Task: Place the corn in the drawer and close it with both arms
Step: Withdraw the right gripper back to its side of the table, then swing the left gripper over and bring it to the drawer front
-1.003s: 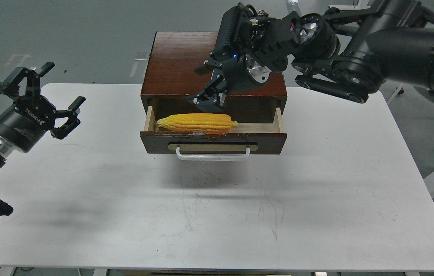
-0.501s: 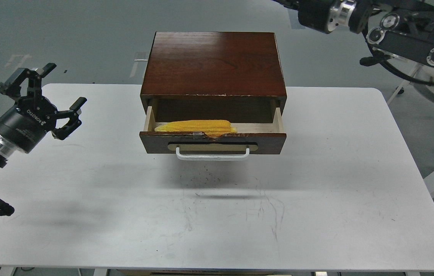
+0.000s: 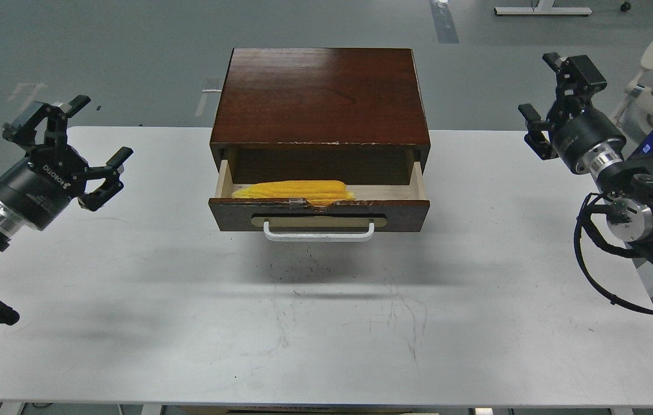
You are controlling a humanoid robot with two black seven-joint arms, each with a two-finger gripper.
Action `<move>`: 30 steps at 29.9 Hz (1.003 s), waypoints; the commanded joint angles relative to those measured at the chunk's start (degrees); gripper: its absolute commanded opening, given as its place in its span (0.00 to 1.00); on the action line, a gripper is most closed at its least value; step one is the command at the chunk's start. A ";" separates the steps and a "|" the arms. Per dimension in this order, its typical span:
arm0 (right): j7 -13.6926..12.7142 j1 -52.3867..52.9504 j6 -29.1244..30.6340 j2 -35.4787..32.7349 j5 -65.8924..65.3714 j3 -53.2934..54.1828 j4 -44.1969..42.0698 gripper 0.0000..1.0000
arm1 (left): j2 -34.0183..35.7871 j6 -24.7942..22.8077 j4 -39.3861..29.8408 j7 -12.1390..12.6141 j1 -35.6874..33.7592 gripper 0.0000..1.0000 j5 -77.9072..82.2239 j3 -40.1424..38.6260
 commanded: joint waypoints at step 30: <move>0.00 -4.71 4.06 1.97 4.13 -1.25 -1.93 1.00 | -14.41 0.00 -25.67 0.00 -24.77 0.35 78.62 2.47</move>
